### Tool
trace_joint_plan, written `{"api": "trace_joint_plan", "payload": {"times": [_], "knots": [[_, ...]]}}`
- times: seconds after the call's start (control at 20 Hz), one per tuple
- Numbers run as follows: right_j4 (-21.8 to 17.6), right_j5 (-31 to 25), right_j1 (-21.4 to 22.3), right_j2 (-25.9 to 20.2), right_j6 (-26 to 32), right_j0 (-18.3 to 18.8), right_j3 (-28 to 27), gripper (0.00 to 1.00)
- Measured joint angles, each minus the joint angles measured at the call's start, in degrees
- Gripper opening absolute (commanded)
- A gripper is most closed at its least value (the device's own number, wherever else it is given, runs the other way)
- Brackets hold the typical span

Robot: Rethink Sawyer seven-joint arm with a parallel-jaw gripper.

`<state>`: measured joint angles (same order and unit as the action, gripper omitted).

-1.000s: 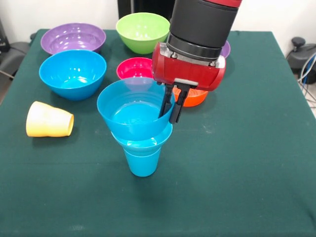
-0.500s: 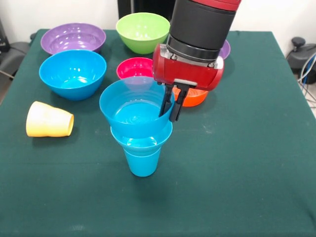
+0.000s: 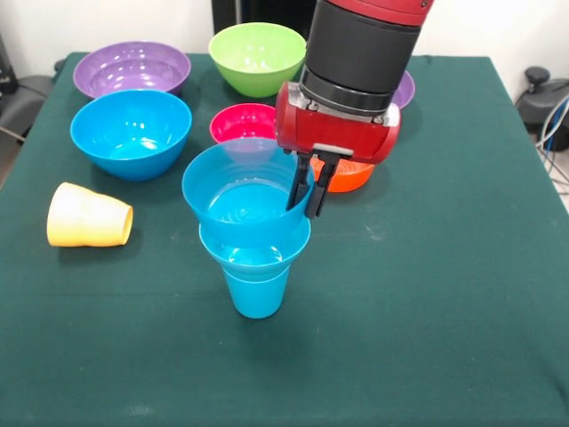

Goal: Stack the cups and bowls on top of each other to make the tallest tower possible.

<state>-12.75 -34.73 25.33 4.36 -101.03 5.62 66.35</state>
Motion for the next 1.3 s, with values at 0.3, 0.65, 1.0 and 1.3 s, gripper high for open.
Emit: {"api": "trace_joint_plan", "payload": {"times": [0.3, 0.65, 1.0, 1.3], "knots": [[0.0, 0.8, -0.1, 0.0, 0.0, 0.0, 0.3, 0.0], [0.0, 1.6, -0.9, 0.0, 0.0, 0.0, 0.3, 0.0], [0.0, 2.3, -2.0, 0.0, 0.0, 0.0, 0.3, 0.0], [0.0, 2.6, -2.2, 0.0, 0.0, 0.0, 0.3, 0.0]]}}
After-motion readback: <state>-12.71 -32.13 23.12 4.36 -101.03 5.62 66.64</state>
